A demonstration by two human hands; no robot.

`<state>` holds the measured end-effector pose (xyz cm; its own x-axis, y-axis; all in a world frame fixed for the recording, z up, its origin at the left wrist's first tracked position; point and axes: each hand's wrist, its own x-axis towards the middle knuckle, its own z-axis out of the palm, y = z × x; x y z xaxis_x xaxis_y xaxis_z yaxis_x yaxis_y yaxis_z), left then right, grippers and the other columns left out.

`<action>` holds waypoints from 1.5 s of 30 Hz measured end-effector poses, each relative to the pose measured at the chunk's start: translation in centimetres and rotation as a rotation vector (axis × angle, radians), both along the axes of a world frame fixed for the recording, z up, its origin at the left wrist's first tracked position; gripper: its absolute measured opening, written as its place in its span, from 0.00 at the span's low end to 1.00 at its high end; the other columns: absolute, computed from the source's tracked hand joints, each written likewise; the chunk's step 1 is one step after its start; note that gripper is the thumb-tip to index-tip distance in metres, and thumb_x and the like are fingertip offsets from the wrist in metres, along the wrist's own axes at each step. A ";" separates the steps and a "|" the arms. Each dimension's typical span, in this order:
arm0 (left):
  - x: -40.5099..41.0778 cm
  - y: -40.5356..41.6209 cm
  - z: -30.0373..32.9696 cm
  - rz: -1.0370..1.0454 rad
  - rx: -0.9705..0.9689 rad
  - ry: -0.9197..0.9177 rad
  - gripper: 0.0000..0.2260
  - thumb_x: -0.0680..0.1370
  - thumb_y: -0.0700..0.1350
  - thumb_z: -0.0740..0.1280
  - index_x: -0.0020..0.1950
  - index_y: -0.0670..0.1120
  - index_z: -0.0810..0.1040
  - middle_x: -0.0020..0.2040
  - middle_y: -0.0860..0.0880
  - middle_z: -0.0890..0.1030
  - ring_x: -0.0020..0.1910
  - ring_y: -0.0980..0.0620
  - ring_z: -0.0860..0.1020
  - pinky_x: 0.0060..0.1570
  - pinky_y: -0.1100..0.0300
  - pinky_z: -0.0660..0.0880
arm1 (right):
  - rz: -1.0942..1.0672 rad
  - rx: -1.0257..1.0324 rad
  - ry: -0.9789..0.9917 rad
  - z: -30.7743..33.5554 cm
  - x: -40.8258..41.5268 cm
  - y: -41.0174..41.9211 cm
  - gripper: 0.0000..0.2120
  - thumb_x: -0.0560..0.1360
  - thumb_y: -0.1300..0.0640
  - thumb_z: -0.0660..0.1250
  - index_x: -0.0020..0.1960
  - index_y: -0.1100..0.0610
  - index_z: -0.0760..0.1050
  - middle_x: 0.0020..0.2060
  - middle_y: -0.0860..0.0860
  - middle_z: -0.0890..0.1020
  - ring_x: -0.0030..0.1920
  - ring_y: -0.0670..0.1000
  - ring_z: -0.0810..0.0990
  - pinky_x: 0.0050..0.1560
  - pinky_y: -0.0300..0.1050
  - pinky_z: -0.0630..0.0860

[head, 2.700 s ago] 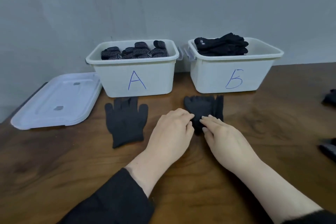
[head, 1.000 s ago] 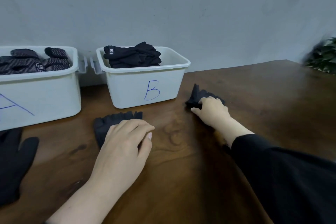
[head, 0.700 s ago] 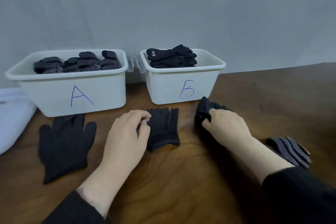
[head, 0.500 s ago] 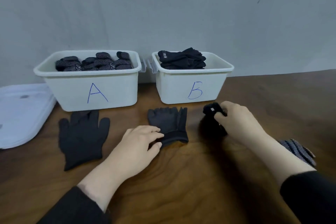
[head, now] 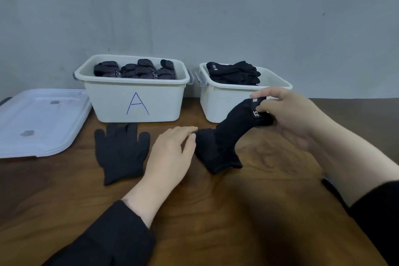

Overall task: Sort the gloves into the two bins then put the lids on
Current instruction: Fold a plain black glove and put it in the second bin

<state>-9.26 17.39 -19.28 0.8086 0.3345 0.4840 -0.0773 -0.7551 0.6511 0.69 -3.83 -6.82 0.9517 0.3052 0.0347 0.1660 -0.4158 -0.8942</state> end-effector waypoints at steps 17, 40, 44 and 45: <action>0.9 -0.1 -0.9 -0.076 0.016 0.014 0.13 0.83 0.50 0.61 0.63 0.51 0.80 0.56 0.58 0.79 0.57 0.60 0.74 0.60 0.62 0.71 | -0.067 -0.379 -0.168 -12.1 -4.2 1.4 0.12 0.81 0.46 0.65 0.62 0.44 0.81 0.38 0.39 0.79 0.31 0.39 0.77 0.30 0.29 0.68; 3.2 -0.5 -1.4 -0.088 -0.090 0.098 0.09 0.79 0.55 0.66 0.57 0.58 0.81 0.60 0.64 0.76 0.61 0.68 0.71 0.64 0.63 0.69 | 0.060 0.039 -0.045 -12.2 1.2 2.3 0.05 0.78 0.58 0.65 0.49 0.59 0.78 0.44 0.56 0.84 0.46 0.55 0.83 0.47 0.51 0.79; 4.1 0.2 -0.7 -0.057 -0.486 0.194 0.32 0.76 0.56 0.71 0.77 0.59 0.62 0.69 0.65 0.70 0.67 0.66 0.69 0.66 0.65 0.65 | 0.153 0.205 0.021 -11.1 0.8 1.9 0.11 0.78 0.65 0.63 0.51 0.53 0.80 0.46 0.48 0.86 0.50 0.49 0.85 0.49 0.44 0.79; 4.2 0.3 -0.6 -0.087 -0.578 0.201 0.34 0.76 0.55 0.72 0.78 0.59 0.60 0.68 0.64 0.74 0.66 0.65 0.71 0.67 0.62 0.67 | 0.193 0.211 0.030 -10.9 0.8 1.7 0.12 0.78 0.66 0.63 0.51 0.53 0.81 0.46 0.48 0.86 0.50 0.49 0.85 0.50 0.44 0.79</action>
